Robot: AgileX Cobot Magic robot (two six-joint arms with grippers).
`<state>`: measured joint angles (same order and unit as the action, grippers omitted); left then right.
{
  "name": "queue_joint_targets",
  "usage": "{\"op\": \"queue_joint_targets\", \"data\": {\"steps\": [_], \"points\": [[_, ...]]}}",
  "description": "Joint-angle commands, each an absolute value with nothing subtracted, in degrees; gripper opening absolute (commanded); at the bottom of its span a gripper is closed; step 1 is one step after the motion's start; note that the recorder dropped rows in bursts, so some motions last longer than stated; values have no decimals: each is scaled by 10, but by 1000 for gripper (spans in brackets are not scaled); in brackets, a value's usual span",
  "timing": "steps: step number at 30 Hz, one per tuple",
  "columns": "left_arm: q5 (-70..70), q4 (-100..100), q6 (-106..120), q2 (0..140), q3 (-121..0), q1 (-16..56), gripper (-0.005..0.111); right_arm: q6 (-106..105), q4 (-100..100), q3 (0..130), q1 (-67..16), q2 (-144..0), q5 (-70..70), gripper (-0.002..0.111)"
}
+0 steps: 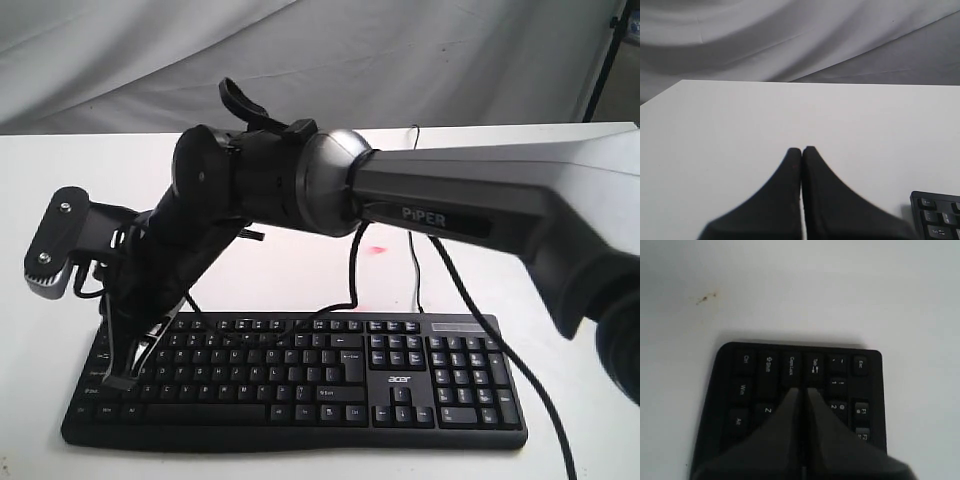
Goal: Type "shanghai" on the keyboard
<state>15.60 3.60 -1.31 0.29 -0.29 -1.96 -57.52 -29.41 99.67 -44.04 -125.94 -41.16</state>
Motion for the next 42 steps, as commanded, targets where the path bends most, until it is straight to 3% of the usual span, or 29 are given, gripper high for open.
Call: {"op": "queue_joint_targets", "data": {"steps": [1,17,42], "points": [[152,36,-14,0,0,-18,1,-581,-290,981,-426,-1249,-423,0],[152,36,-14,0,0,-18,1,-692,-376,749,-394,-1155,-283,0],[152,36,-14,0,0,-18,1,-757,-473,701,-388,-1163,-271,0]]}}
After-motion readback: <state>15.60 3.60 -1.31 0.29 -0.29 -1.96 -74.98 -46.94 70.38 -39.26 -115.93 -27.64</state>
